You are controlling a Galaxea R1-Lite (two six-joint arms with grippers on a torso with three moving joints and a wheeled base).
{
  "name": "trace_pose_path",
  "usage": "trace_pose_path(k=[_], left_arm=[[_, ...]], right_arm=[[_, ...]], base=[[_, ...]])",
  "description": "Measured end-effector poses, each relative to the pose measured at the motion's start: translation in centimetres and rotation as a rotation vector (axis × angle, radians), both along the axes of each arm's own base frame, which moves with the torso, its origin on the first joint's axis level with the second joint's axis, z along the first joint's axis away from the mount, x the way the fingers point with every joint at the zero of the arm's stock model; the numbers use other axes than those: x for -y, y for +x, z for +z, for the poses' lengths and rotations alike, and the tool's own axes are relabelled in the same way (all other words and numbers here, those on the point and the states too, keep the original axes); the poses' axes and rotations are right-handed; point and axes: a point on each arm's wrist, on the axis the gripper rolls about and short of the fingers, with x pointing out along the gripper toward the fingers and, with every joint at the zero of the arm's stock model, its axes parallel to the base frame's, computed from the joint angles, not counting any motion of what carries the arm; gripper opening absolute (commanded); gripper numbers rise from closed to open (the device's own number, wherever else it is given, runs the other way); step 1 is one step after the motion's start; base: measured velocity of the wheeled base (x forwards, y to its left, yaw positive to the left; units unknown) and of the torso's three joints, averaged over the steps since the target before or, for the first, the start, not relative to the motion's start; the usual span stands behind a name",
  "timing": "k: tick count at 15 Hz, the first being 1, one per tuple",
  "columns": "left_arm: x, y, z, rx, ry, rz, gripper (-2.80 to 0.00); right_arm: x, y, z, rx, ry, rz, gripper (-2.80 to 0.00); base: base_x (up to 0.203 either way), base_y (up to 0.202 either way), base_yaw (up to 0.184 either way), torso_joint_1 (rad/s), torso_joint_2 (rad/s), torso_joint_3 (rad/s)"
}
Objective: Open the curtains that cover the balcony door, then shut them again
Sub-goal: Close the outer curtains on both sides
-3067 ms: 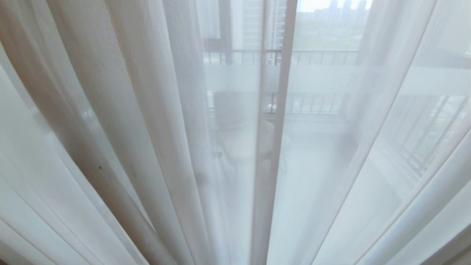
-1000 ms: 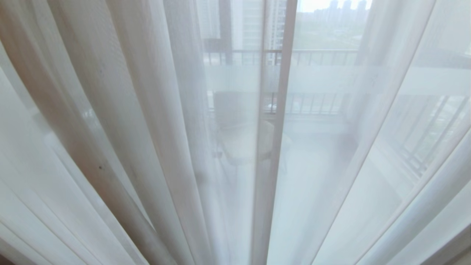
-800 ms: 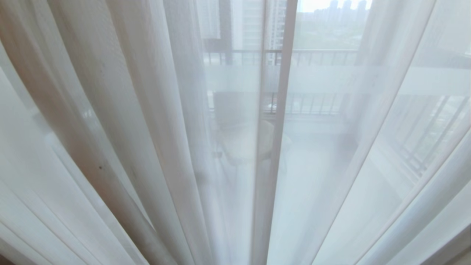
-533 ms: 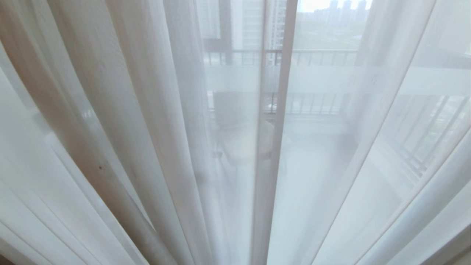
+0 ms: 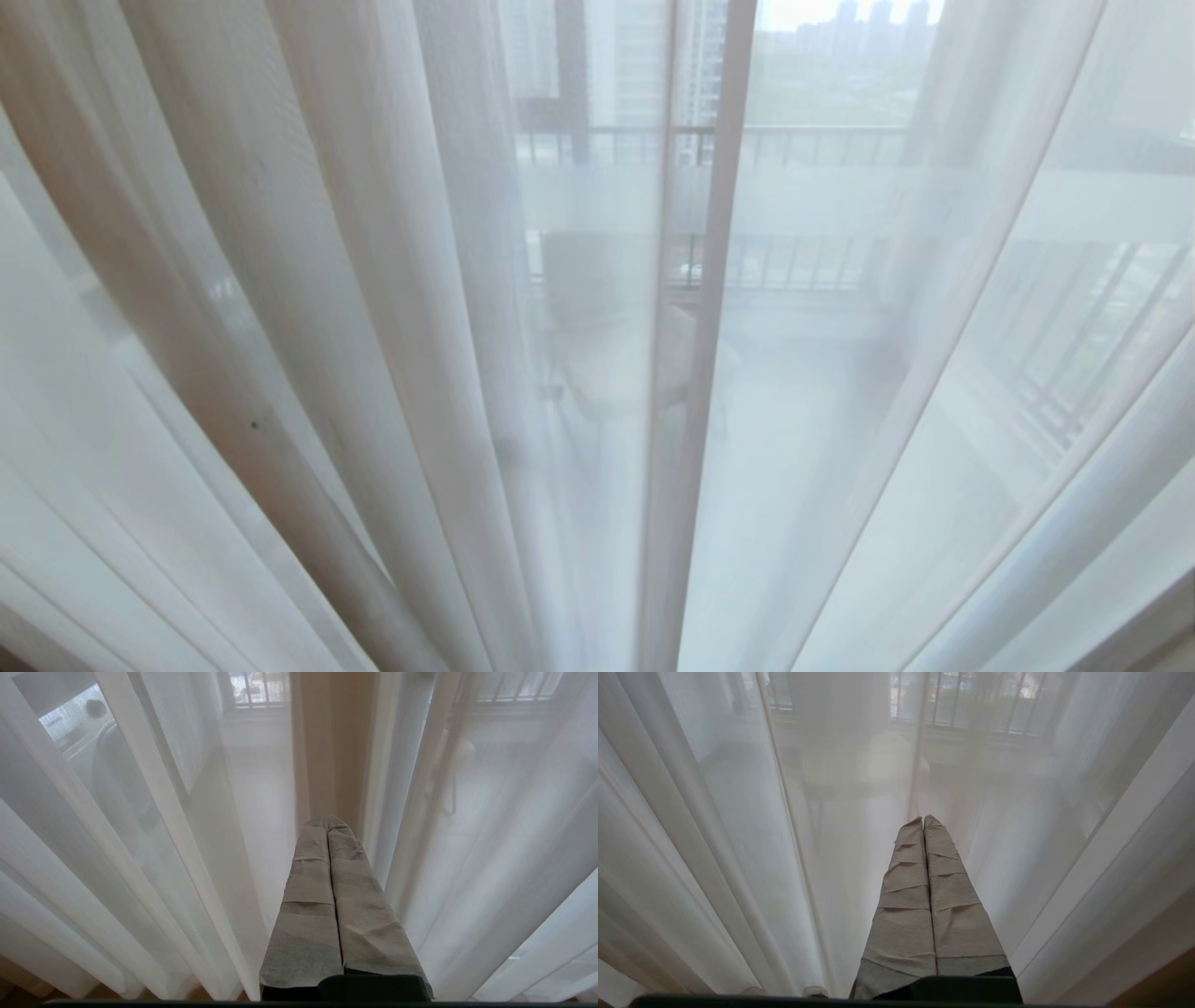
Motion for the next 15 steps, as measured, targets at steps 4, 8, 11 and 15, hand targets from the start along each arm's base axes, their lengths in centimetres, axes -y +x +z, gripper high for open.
trace_pose_path(k=[4,8,11,15], left_arm=[[0.0,0.0,0.01,0.001,0.0,0.0,-2.8],[0.0,0.0,0.01,0.001,-0.002,0.0,-2.8],[0.0,-0.01,0.03,0.001,-0.002,0.0,-2.8],[0.0,-0.01,0.05,0.002,-0.001,-0.001,-2.8]], right_arm=[[0.0,0.0,0.0,-0.001,0.0,0.0,-2.8],[0.0,0.0,0.0,0.0,0.0,0.0,-2.8],[0.0,0.0,0.0,-0.001,0.0,0.0,-2.8],[0.0,0.0,0.0,0.0,0.0,0.0,-2.8]], base=[[0.0,0.0,0.0,0.0,0.0,0.0],[0.0,0.0,0.0,0.0,0.0,0.0],[0.0,0.0,0.0,0.0,0.0,0.0],[0.0,0.0,0.0,0.0,0.0,0.0]])
